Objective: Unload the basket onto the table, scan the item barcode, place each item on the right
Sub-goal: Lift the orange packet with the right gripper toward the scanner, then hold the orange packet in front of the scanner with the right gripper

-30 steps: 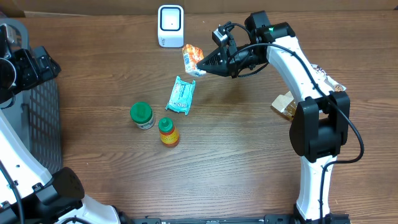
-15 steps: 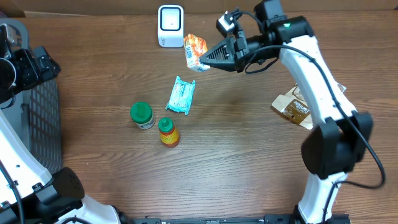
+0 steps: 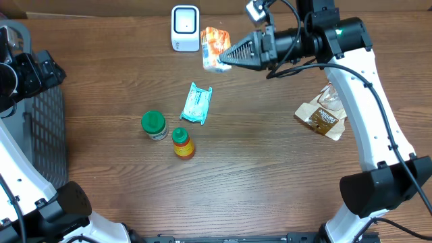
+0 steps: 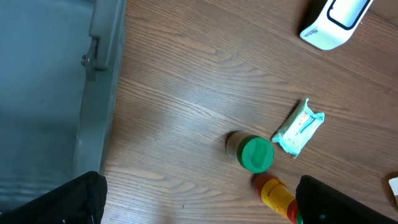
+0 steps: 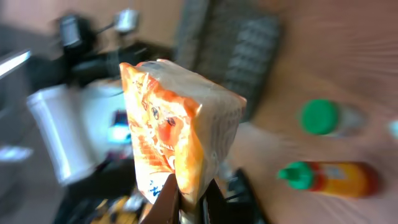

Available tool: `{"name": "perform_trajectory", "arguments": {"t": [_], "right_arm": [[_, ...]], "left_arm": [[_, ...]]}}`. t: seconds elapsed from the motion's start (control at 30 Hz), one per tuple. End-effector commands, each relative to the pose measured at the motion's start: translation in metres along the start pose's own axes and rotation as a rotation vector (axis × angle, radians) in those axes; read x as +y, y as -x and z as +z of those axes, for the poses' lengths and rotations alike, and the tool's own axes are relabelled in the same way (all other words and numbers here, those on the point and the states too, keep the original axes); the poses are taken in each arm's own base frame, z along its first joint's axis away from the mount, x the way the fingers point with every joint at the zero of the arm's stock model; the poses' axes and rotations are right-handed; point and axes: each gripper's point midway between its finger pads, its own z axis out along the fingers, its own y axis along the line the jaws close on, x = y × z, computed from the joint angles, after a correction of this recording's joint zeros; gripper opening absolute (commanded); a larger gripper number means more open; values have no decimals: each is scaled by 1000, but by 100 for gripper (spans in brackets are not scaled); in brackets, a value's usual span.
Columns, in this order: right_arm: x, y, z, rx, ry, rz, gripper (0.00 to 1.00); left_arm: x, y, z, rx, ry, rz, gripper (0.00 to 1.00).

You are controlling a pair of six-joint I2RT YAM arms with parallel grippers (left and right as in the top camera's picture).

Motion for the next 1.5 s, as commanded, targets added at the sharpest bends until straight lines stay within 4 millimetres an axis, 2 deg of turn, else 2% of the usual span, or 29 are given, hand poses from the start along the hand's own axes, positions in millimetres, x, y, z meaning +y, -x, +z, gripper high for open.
{"name": "perform_trajectory", "arguments": {"t": [0.0,0.1,0.27,0.4,0.53,0.7,0.87,1.07,1.23,1.37,1.47], "right_arm": [[-18,36,-14,-216,-410,-27,4],[-16,57,-29,-345,-612,-91,4],[1,88,-43,-517,-839,-246,4],[-1,116,-33,-561,-1007,-466,4],[-19,148,-10,-556,-1214,-714,4],[-67,183,30,-439,-1394,-1009,4],[-123,205,65,-246,-1507,-1302,4],[-190,214,98,-169,-1547,-1409,4],[-251,208,119,-38,-1581,-1499,4],[-274,207,124,15,-1603,-1550,4],[-273,207,126,6,-1583,-1561,4]], "left_arm": [[0,0,4,12,-3,17,100],[0,0,4,12,-3,17,100],[0,0,4,12,-3,17,100],[0,0,4,12,-3,17,100],[0,0,4,12,-3,17,100],[0,0,4,12,-3,17,100],[0,0,4,12,-3,17,100],[0,0,4,12,-3,17,100],[0,0,4,12,-3,17,100],[0,0,4,12,-3,17,100],[0,0,4,12,-3,17,100]]}}
